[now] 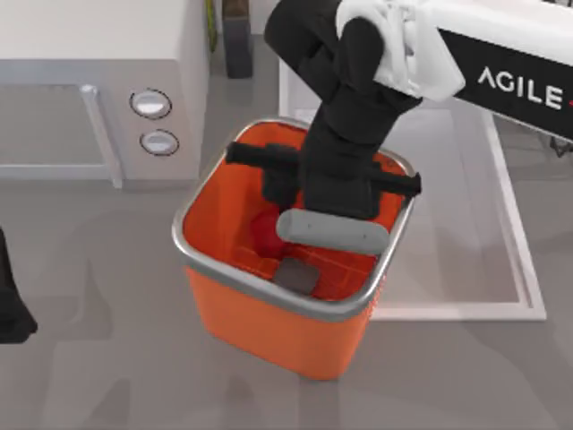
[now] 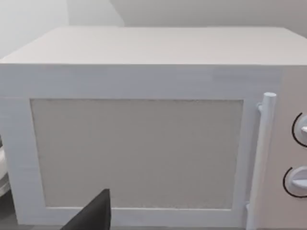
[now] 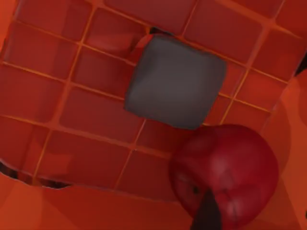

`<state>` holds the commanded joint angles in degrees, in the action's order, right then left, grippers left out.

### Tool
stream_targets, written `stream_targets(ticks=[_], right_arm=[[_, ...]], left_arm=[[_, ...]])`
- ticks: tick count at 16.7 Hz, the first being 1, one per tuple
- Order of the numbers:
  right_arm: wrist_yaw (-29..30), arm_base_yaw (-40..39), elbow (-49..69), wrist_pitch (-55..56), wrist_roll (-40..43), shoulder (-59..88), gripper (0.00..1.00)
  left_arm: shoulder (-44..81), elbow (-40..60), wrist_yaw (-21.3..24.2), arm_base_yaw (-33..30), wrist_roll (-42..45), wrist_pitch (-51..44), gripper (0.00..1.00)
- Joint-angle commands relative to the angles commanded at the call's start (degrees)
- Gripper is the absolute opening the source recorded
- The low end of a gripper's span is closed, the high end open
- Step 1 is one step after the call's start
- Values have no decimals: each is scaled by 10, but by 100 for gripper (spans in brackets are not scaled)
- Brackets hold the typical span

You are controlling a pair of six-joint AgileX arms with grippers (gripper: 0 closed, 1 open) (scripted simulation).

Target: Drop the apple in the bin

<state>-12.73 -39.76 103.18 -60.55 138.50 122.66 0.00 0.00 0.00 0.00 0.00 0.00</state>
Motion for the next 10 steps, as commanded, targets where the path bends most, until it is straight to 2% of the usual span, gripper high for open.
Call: stream_targets(ticks=[4, 10], right_arm=[[0, 0, 0, 0, 0, 0, 98], [0, 0, 0, 0, 0, 0, 100]], left_arm=[[0, 0, 0, 0, 0, 0, 100], [0, 0, 0, 0, 0, 0, 100]])
